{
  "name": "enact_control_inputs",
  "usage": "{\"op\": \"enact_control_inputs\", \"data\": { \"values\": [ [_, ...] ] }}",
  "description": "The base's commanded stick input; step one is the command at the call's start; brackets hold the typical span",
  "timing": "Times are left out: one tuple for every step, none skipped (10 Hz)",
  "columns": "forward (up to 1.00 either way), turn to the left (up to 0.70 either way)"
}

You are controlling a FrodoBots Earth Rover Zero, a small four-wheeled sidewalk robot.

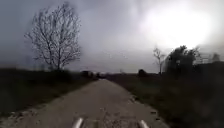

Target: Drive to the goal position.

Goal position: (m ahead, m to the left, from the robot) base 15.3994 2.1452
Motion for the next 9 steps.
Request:
{"op": "enact_control_inputs", "data": {
  "values": [
    [0.70, 0.00],
    [0.70, 0.00],
    [0.70, 0.00],
    [0.70, 0.00],
    [0.70, 0.00],
    [0.70, 0.00],
    [0.70, 0.00],
    [0.70, 0.00],
    [0.70, 0.00]
  ]
}}
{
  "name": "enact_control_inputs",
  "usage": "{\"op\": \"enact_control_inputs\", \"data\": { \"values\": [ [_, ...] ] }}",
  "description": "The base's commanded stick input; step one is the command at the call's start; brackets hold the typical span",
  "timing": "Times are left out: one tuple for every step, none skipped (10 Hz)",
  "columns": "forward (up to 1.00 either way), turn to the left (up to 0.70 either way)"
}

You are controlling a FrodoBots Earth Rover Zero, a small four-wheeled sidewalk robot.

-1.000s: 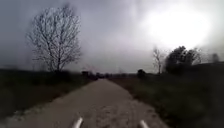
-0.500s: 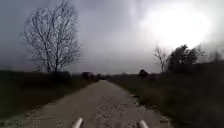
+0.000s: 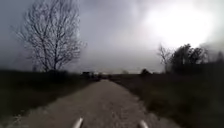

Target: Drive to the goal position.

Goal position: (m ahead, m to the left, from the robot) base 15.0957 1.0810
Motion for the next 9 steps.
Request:
{"op": "enact_control_inputs", "data": {
  "values": [
    [0.70, 0.00],
    [0.70, 0.00],
    [0.70, 0.00],
    [0.70, 0.00],
    [0.70, 0.00],
    [0.70, 0.00],
    [0.70, 0.00],
    [0.70, 0.00],
    [0.70, 0.00]
  ]
}}
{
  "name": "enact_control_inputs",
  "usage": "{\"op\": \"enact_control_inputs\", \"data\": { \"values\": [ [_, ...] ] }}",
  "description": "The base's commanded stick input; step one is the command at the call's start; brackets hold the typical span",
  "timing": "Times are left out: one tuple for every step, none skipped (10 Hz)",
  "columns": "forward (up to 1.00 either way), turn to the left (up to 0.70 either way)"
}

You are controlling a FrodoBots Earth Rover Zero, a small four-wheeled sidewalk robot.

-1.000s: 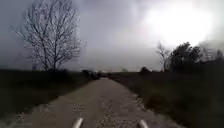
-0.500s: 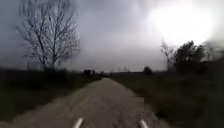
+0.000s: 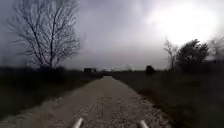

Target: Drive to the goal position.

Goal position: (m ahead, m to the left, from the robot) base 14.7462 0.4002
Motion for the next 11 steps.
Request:
{"op": "enact_control_inputs", "data": {
  "values": [
    [0.70, 0.00],
    [0.70, 0.00],
    [0.70, 0.00],
    [0.70, 0.00],
    [0.70, 0.00],
    [0.70, 0.00],
    [0.70, 0.00],
    [0.70, 0.00],
    [0.70, 0.00],
    [0.70, -0.14],
    [0.70, -0.35]
  ]
}}
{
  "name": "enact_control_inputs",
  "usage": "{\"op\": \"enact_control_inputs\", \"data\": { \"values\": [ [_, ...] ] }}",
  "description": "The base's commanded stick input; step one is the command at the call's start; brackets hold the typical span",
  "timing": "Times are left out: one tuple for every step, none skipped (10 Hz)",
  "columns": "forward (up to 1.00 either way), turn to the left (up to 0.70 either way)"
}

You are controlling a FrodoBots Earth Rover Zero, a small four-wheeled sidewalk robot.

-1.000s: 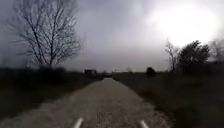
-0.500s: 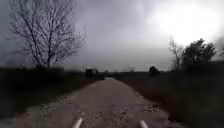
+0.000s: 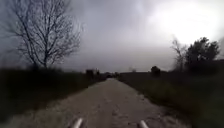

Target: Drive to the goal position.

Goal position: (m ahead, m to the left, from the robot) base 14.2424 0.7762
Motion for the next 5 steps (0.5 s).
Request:
{"op": "enact_control_inputs", "data": {
  "values": [
    [0.70, -0.17],
    [0.70, -0.06],
    [0.70, 0.00],
    [0.70, 0.00],
    [0.70, 0.00]
  ]
}}
